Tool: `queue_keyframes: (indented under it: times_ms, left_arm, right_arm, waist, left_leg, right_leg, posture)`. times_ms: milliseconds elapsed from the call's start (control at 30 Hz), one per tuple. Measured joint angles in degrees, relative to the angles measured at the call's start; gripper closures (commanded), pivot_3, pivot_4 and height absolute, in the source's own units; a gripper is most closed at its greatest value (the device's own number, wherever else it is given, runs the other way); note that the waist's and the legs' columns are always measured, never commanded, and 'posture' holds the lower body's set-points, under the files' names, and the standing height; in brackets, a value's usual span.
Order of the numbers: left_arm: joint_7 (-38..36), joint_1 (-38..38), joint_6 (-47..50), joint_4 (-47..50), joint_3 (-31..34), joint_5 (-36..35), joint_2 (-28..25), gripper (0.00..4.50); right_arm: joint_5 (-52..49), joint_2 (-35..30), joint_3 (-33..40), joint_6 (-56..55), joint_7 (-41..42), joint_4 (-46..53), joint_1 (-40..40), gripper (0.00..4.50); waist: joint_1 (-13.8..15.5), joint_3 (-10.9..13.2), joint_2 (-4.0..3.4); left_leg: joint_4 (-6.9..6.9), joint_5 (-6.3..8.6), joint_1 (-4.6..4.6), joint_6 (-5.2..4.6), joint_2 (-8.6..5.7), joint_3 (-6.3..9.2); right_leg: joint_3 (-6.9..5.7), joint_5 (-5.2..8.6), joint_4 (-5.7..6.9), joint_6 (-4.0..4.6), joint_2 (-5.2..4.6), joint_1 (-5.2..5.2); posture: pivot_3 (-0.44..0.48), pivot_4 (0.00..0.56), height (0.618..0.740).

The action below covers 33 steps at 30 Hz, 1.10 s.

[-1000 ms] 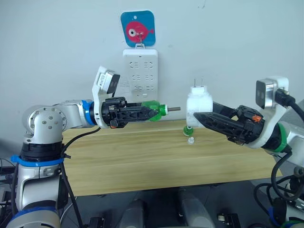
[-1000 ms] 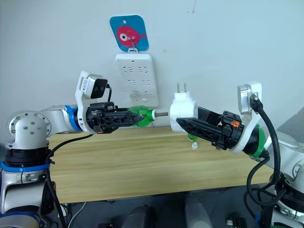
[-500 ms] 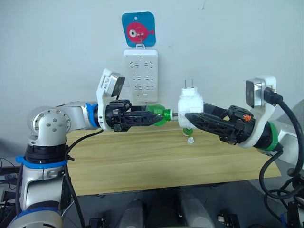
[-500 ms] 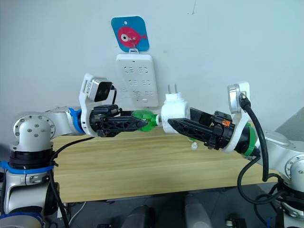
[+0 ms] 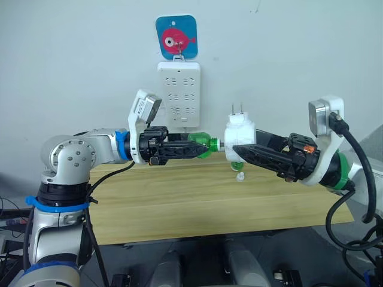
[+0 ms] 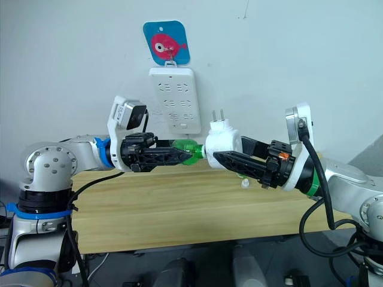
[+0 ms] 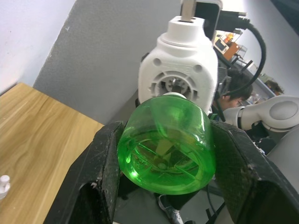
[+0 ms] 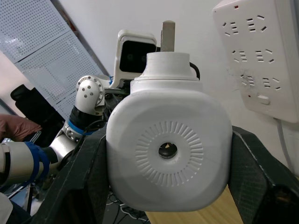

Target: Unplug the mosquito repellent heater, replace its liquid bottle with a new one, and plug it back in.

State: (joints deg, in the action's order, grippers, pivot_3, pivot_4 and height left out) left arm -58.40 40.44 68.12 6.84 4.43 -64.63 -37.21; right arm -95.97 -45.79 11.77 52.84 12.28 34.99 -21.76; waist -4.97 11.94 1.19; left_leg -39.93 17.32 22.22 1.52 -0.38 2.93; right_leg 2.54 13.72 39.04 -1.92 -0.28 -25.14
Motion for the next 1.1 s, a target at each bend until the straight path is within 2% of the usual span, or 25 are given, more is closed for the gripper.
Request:
queue_keyframes:
  times_ms: [267,667,1100]
  left_arm:
    - [-1.68,-0.88,-1.54,0.89,-0.61,2.05,-0.02,2.06]
    - [-2.48,-1.12,1.48,1.67,-0.24,0.54,-0.95,2.06]
    - [-3.15,-1.9,0.14,1.74,-0.57,1.97,-0.06,2.06]
  right_arm:
    - [-0.86,-0.89,-0.23,-0.59,0.2,0.64,0.64,1.54]
    - [0.15,-1.31,-0.76,-1.31,1.49,1.01,1.88,1.54]
    - [0.98,-2.58,-1.43,-2.01,2.37,1.07,2.18,1.54]
  waist:
    - [0.0,0.0,0.0]
    - [-0.01,0.0,0.01]
    - [0.0,0.0,0.01]
  left_leg:
    - [-0.03,0.0,0.0,0.0,0.0,-0.01]
    - [-0.03,0.0,0.0,0.0,0.0,0.01]
    - [-0.03,0.0,-0.01,0.0,0.0,0.0]
  right_leg:
    - [0.01,-0.02,0.0,0.02,0.0,0.01]
    - [0.0,-0.02,0.01,0.02,0.01,0.01]
    - [0.0,-0.03,0.02,0.02,0.01,0.01]
  posture:
    - [-0.139,0.128,0.73]
    - [-0.139,0.133,0.73]
    - [-0.141,0.134,0.73]
